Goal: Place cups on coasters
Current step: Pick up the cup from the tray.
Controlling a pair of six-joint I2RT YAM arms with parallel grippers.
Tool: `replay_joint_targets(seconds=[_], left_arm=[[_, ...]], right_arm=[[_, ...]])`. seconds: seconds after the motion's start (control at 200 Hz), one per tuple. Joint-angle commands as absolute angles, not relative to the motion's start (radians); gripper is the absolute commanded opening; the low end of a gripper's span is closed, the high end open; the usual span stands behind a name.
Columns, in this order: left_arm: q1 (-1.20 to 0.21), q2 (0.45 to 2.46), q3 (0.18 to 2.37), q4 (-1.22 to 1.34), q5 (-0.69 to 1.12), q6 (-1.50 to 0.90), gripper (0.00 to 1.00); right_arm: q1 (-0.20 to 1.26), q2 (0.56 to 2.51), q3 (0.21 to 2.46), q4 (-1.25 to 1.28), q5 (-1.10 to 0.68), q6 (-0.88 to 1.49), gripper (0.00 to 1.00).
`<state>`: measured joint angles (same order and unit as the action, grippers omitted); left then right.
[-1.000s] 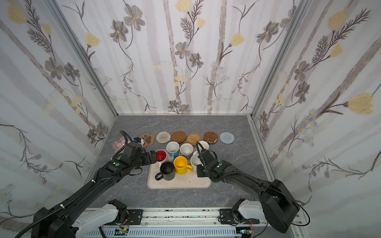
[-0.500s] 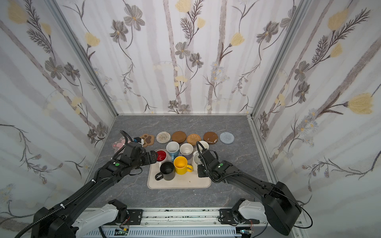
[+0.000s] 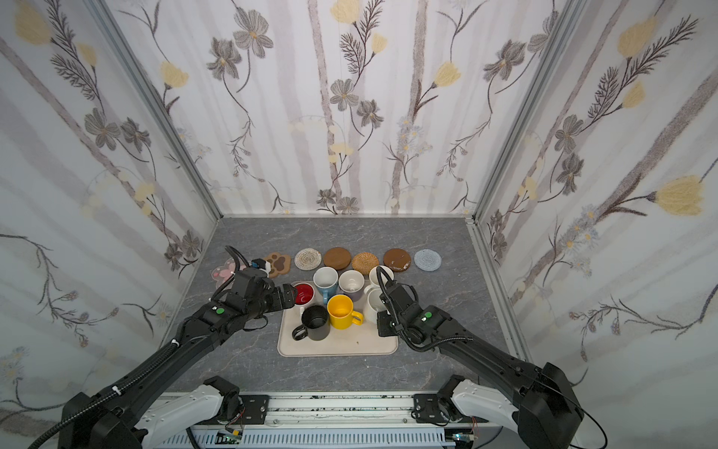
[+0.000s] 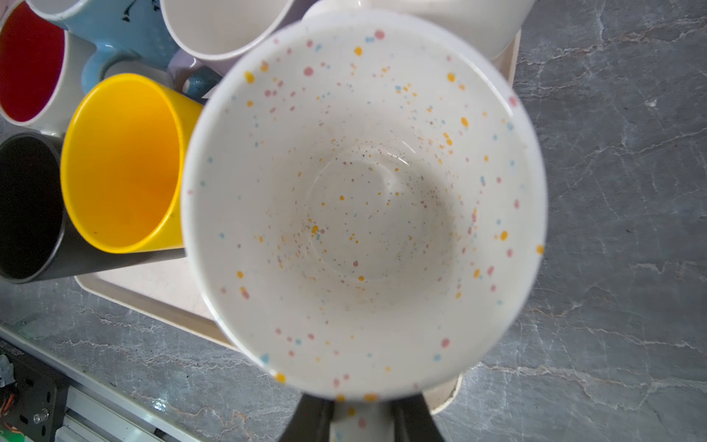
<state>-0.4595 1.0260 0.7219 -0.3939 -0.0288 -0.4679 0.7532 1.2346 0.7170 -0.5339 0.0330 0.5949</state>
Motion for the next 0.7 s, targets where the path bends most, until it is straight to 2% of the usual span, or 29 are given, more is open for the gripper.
replay_joint_targets(seconds=[0.0,0.17,0.295,0.515,0.694], left_arm=[[-0.463,1.028,0.734,-0.390,-0.031,-0.466,1.00],[-0.481,1.050,0.764,-0.391,-0.032,-0.468,1.00],[-0.508,1.060,0.794,-0.391,-0.041,-0.474,1.00],[-0.545,1.119,0.868,-0.391,-0.061,-0.465,1.00],[-0.550,1.173,0.924,-0.391,-0.063,-0.448,1.00]], right_arm=[[0.753,1.198,0.737,-0.510,0.082,0.609,0.06],[0.735,1.156,0.733,-0.548,0.121,0.609,0.00],[0.701,1.124,0.717,-0.554,0.118,0.598,0.00],[0.554,1.081,0.715,-0.559,0.077,0.537,0.00],[0.456,1.122,0.780,-0.546,0.087,0.482,0.00]])
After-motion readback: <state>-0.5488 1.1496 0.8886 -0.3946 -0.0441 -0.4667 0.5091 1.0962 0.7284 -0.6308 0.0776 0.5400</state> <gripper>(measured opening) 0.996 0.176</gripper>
